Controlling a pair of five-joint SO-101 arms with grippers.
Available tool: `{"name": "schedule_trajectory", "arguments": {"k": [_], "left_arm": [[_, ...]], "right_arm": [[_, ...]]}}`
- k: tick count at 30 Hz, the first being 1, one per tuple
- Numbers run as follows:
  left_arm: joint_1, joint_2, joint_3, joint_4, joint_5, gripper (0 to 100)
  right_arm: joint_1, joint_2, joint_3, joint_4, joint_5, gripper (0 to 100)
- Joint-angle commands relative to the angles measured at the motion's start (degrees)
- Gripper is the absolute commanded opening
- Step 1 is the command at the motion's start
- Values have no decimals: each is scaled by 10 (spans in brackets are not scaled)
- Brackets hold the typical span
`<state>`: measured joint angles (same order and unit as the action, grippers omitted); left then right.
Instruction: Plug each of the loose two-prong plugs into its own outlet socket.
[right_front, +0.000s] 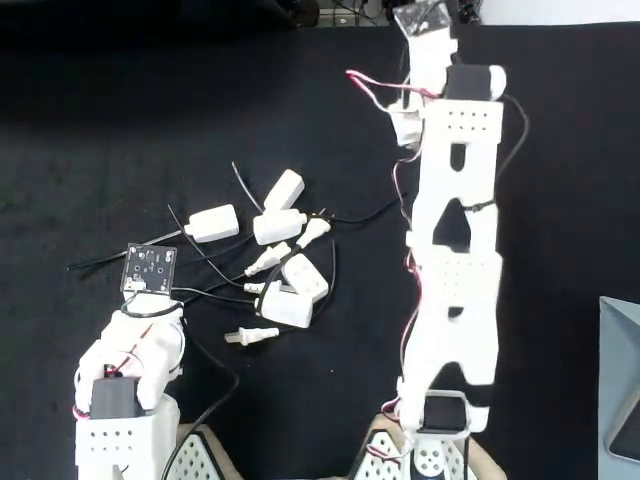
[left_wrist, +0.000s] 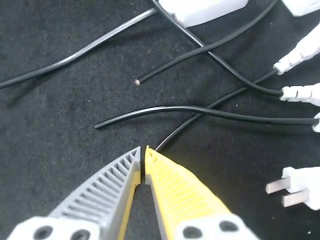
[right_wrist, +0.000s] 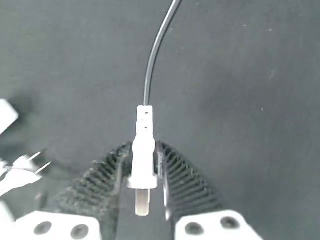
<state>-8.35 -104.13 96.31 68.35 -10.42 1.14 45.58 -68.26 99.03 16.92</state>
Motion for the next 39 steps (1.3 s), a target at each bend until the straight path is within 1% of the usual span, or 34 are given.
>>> {"name": "schedule_trajectory", "arguments": {"k": [1, 10, 13, 17, 21, 26, 30, 33, 39], "left_arm": [[-4, -1, 10, -11, -4, 33], [1, -2, 7, -11, -5, 33], [3, -4, 0, -12, -2, 33], [7, -3, -16, -52, -1, 33], [25, -3, -21, -53, -1, 33], [23, -3, -38, -49, -1, 31], [20, -2, -106, -49, -4, 30], [26, -2, -153, -40, -2, 33], [89, -2, -227, -44, -1, 33]], "right_arm": [[-21, -165, 143, 22, -19, 11], [-89, -510, 553, 6, -88, 11], [-102, -619, 663, -17, -98, 11], [-120, -750, 803, -40, -100, 11], [-146, -870, 927, -64, -134, 11], [-186, -1011, 1046, -99, -170, 11], [-207, -1127, 1135, -140, -192, 11], [-222, -1206, 1193, -162, -192, 11], [-262, -1322, 1239, -185, -187, 11]]}}
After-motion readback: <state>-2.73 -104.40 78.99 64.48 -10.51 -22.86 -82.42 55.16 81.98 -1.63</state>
